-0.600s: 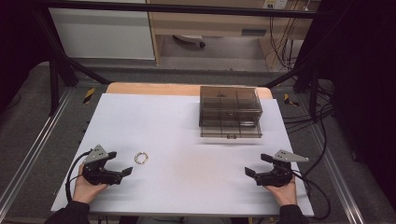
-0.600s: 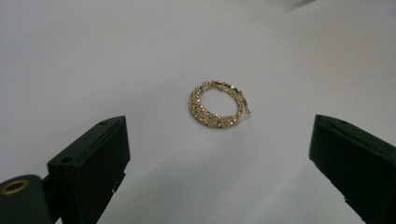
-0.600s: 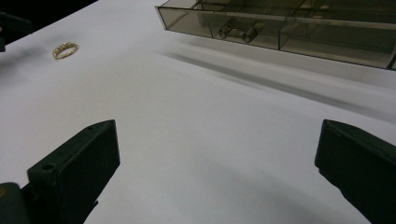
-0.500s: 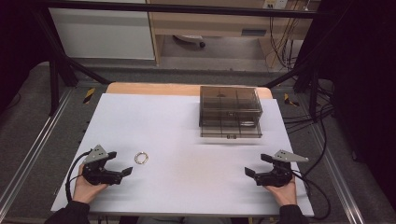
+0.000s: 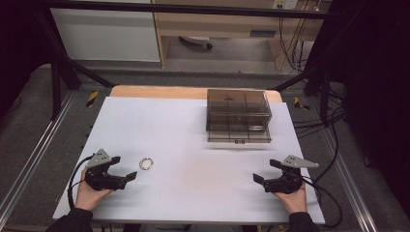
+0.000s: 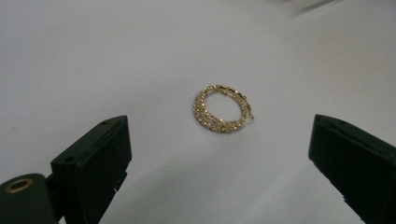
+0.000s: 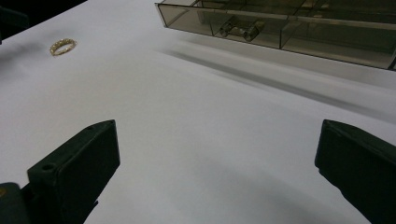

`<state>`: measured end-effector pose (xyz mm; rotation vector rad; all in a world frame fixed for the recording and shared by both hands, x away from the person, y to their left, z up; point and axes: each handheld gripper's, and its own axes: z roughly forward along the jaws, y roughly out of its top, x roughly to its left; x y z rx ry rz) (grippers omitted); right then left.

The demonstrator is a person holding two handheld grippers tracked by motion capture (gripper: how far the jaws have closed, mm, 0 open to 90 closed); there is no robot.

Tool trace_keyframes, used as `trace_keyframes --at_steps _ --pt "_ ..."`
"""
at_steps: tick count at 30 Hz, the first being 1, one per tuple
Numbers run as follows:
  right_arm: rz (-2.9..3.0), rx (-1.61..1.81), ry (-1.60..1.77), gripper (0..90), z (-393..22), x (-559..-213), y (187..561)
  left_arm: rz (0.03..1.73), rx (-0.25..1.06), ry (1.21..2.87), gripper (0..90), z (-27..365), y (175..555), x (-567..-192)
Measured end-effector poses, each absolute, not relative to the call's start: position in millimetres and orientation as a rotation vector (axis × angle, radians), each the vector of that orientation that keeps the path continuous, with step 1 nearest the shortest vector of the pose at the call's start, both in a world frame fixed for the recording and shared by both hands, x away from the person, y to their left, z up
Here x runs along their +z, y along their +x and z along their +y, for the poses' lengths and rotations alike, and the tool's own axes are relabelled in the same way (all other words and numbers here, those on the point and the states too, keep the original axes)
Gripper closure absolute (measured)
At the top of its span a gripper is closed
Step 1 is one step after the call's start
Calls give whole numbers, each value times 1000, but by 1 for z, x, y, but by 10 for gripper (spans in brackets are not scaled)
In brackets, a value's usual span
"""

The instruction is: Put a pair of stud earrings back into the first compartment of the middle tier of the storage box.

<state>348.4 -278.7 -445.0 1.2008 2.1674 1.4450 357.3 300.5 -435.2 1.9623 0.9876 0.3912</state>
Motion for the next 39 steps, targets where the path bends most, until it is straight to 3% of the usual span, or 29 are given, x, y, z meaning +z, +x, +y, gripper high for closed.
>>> trace_keyframes --at_steps 21,31,39 --pt "2174 1429 1196 4 -278 -446 348 1106 451 2041 177 268 382 -430" --pt "2174 1428 1193 5 -278 -446 348 1158 442 2065 367 257 394 -437" --pt "2175 1431 1193 4 -278 -446 348 1184 448 2078 581 253 396 -441"
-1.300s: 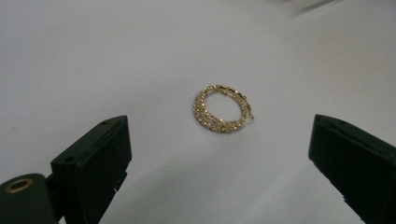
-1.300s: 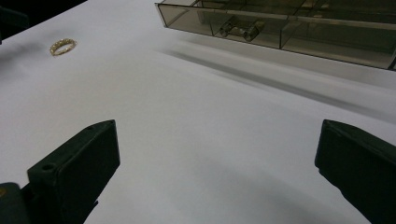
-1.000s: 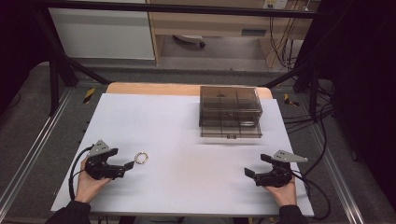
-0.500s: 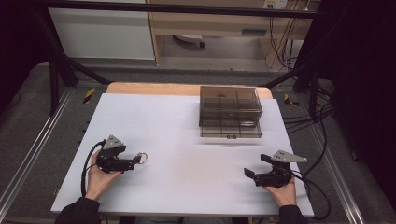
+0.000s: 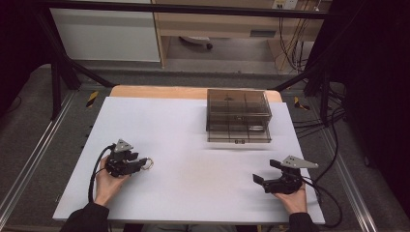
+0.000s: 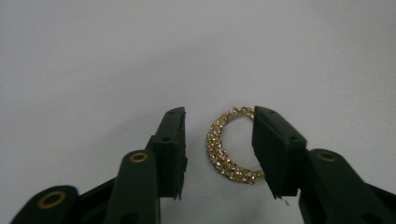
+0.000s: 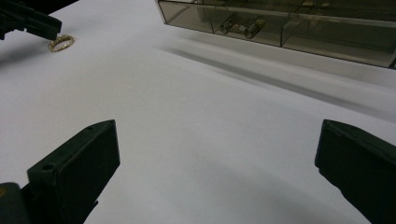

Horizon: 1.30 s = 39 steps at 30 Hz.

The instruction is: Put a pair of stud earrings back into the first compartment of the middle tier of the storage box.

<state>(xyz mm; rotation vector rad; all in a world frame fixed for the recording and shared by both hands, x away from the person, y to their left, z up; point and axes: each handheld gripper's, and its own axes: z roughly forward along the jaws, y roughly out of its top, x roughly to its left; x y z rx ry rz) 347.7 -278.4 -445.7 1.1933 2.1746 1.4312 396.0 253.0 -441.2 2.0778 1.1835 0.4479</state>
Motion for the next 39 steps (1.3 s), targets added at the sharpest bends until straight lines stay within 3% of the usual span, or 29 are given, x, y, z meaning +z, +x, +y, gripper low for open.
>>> trace_keyframes --at_steps 20,39 --pt "2172 1432 1195 4 -279 -445 348 1205 509 2118 838 245 398 -445" --pt "2173 1436 1196 5 -279 -445 348 1184 517 2077 864 247 392 -435"
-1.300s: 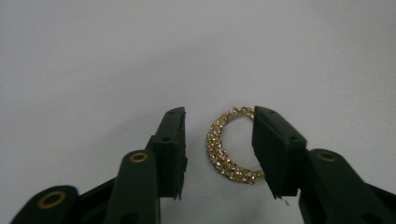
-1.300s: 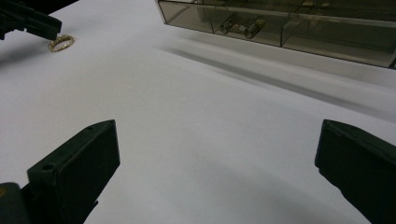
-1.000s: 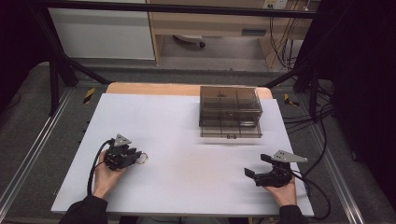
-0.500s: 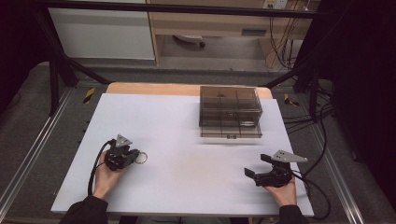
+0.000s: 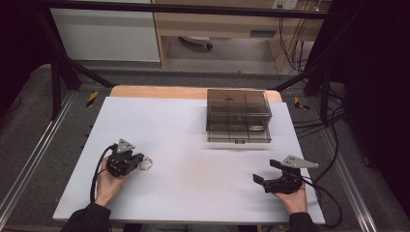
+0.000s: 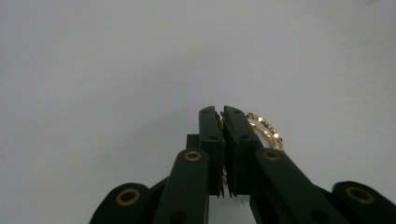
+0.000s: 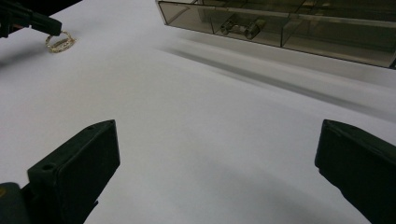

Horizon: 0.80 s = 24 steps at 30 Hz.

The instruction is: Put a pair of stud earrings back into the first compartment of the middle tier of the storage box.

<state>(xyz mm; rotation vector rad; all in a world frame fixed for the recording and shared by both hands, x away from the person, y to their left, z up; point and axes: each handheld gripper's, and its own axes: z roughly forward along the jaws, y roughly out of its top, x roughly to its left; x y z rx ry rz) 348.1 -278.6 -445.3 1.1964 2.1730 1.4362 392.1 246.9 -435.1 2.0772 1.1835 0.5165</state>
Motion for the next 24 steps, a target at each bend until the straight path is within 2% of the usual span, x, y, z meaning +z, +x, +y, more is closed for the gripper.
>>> trace_keyframes --at_steps 24 --pt "2182 1432 1199 5 -278 -446 348 1121 486 2043 865 224 382 -411"
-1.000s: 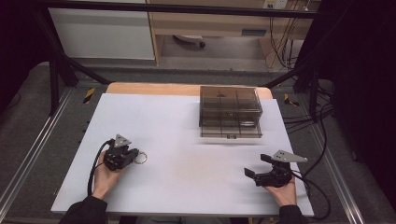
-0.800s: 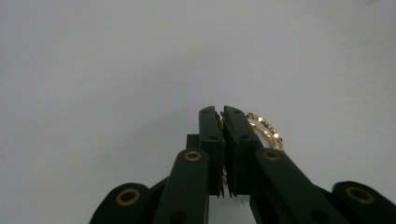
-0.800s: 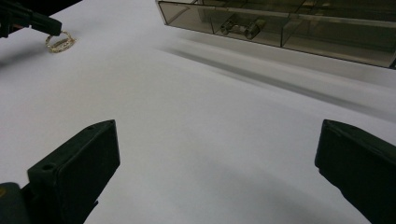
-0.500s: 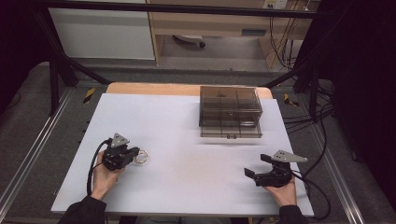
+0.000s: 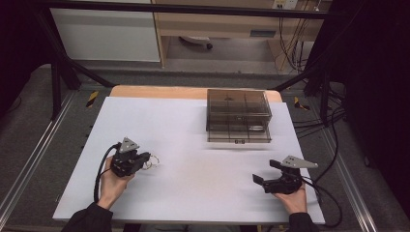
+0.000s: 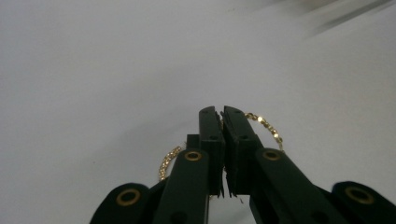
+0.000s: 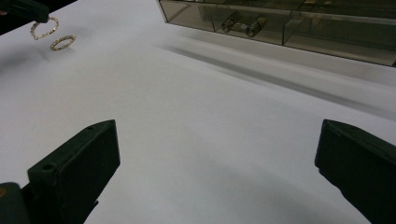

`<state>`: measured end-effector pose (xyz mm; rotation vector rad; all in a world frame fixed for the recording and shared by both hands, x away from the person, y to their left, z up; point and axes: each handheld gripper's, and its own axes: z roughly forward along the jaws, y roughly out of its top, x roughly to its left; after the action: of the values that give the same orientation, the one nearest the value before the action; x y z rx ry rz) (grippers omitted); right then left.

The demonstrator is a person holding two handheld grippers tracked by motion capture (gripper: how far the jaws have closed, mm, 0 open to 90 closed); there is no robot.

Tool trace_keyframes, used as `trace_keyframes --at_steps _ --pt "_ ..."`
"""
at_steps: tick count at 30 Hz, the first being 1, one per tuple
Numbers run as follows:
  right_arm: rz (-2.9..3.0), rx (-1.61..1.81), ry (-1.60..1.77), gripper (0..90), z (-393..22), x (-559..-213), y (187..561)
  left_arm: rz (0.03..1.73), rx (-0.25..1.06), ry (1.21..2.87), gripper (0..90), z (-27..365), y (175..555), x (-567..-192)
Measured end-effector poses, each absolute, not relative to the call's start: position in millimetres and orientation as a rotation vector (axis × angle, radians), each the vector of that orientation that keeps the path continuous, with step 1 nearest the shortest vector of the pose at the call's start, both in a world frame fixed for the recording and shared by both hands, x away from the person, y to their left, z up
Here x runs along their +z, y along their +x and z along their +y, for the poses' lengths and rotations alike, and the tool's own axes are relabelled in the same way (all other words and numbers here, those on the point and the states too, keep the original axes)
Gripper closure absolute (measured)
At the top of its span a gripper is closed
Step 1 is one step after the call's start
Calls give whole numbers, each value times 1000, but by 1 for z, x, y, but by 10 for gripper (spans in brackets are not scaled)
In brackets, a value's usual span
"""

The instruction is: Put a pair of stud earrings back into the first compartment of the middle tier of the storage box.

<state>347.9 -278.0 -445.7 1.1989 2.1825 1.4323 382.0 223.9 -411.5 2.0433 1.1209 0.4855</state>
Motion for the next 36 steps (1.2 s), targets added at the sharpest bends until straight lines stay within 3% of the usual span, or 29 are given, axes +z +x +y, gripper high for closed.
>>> trace_keyframes --at_steps 36 --pt "2188 1425 1189 5 -278 -446 347 998 423 2052 865 140 407 -384"
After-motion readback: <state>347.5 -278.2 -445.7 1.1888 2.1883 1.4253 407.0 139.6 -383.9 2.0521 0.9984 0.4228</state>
